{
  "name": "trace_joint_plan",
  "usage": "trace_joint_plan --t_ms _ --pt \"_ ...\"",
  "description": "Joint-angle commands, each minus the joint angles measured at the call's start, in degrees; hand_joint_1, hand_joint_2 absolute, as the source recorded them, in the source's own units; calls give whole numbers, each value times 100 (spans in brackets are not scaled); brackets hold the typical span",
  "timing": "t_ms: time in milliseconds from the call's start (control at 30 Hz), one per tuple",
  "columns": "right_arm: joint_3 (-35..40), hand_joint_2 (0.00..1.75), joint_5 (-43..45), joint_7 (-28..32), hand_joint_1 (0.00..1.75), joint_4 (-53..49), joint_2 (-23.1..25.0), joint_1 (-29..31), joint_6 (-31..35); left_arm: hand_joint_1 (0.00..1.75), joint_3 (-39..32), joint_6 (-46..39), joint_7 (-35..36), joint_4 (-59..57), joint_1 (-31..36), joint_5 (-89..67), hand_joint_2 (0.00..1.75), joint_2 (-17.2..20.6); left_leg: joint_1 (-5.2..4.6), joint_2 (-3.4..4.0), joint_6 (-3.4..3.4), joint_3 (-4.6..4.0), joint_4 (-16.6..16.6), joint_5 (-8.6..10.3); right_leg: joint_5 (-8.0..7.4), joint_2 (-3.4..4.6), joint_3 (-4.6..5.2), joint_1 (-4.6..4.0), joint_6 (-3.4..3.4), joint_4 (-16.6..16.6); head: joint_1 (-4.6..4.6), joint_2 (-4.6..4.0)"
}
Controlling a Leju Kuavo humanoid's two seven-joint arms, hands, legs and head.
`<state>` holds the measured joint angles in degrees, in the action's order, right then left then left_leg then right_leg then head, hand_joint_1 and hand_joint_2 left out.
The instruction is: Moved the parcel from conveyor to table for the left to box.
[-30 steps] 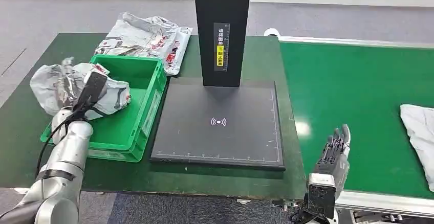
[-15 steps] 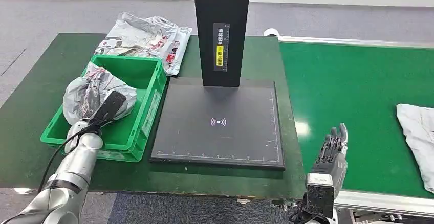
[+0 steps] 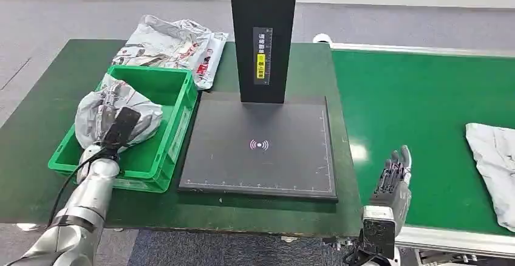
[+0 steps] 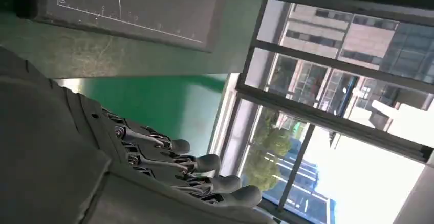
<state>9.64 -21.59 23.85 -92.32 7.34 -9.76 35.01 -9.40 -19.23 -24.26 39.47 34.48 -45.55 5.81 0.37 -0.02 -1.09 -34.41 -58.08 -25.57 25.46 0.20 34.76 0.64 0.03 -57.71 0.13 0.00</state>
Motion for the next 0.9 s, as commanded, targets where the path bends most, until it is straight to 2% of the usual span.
trace_joint_plan --t_ms 33,167,200,267,333,367,433,533,567,600,633,667,733,833,900 --pt "-327 0 69 85 0 340 40 260 -57 0 205 -234 -925 2378 -467 3224 0 -386 6 -9 6 7 3 -2 2 -11 -14 -7 2 12 0 0" --pt "-348 0 118 150 0 390 59 364 -38 0 445 -706 -1107 2908 -498 3502 0 -584 4 -11 4 0 2 0 1 -12 -6 -4 1 8 0 0" --pt "-373 0 129 40 0 518 36 474 -91 0 682 -462 -1119 2862 -425 3530 175 -779 6 -22 6 3 4 1 2 -24 -15 -7 2 12 0 0" --pt "-498 0 179 4 0 850 22 745 -165 0 1131 -845 -1037 2417 -193 3304 175 -1154 6 -37 8 -3 1 6 1 -38 -15 -7 3 12 0 0" --pt "-568 0 225 17 0 943 39 833 -251 0 1338 -995 -1072 2187 -81 3376 175 -1200 5 -58 11 -1 5 13 0 -60 -23 -6 7 18 0 0" --pt "-593 0 241 14 0 955 32 855 -272 0 1384 -1013 -1086 2124 -37 3399 175 -1214 2 -37 6 -1 2 9 -1 -39 -10 -2 4 12 -4 0" --pt "-626 0 254 22 0 953 24 832 -303 0 1459 -1090 -1155 2011 56 3535 175 -1189 2 -41 9 -2 -1 8 -2 -43 -17 -3 5 12 -2 0" --pt "-622 0 265 35 0 1007 -34 810 -307 0 1553 -912 -1074 2108 32 3711 175 -1205 0 -35 12 1 1 8 -6 -41 -21 -1 9 14 0 0" --pt "-643 0 296 38 0 1042 -50 816 -305 0 1611 -719 -994 2143 -2 3794 175 -1227 3 -22 9 1 -3 3 -7 -26 -15 -3 8 10 0 0" --pt "-702 0 349 14 0 1153 -87 874 -312 0 1789 -175 -806 2174 -90 3969 175 -1261 0 -16 9 11 6 5 -9 -19 -20 -1 7 16 0 0" --pt "-743 175 380 -5 0 1230 -123 921 -330 0 1892 -45 -791 2174 -166 3961 175 -1304 0 -15 8 9 3 5 -11 -21 -17 -1 4 14 -2 0" --pt "-796 175 391 -11 0 1403 -173 1037 -354 0 2187 541 -700 2106 -226 4021 175 -1290 -1 -20 8 19 12 7 -10 -27 -26 0 3 21 0 0" --pt "-857 175 401 -36 0 1653 -231 1211 -404 0 2385 689 -778 1971 -303 3924 175 -1320 -4 -26 10 21 15 8 -11 -31 -30 -1 4 25 0 0" --pt "-1011 175 356 -126 0 2188 -309 1538 -490 0 2671 1356 -794 1554 -344 4066 175 -1414 -8 -18 13 21 14 7 -12 -23 -31 -1 7 25 0 0" --pt "-1129 175 443 -353 0 2835 -421 1872 -728 0 2920 2135 -694 1153 -323 4297 175 -1577 -6 -10 15 24 15 6 -14 -15 -33 2 9 29 -2 0"
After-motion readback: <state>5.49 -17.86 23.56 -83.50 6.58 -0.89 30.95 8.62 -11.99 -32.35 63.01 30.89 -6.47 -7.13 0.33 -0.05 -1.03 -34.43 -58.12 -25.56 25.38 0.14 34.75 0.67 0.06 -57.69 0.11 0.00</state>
